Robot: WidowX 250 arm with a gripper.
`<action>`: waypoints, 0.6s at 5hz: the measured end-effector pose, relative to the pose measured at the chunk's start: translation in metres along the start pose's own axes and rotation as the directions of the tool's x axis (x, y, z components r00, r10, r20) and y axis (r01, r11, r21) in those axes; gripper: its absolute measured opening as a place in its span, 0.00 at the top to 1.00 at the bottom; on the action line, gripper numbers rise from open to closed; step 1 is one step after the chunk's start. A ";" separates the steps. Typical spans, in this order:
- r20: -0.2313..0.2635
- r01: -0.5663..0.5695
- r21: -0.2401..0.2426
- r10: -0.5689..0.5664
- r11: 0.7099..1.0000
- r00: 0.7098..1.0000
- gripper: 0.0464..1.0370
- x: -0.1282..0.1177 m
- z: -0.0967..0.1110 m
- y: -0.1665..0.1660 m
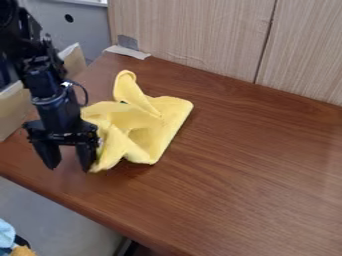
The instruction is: Unfold the cloth from top to bottom
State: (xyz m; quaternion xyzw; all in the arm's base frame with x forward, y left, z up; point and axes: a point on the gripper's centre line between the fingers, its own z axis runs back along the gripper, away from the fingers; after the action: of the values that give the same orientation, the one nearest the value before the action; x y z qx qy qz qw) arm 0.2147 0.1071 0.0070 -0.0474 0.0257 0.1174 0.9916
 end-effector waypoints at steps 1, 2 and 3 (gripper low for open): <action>0.040 0.062 0.030 -0.063 0.998 0.997 0.04 0.004 0.020 -0.005; 0.090 0.084 0.056 -0.089 0.995 0.992 0.04 0.009 0.046 -0.007; 0.135 0.091 0.053 -0.098 0.994 0.986 0.04 0.008 0.067 -0.009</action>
State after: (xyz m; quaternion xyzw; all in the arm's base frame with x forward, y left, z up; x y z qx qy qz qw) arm 0.2271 0.1067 0.0736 -0.0170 -0.0424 0.0727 0.9963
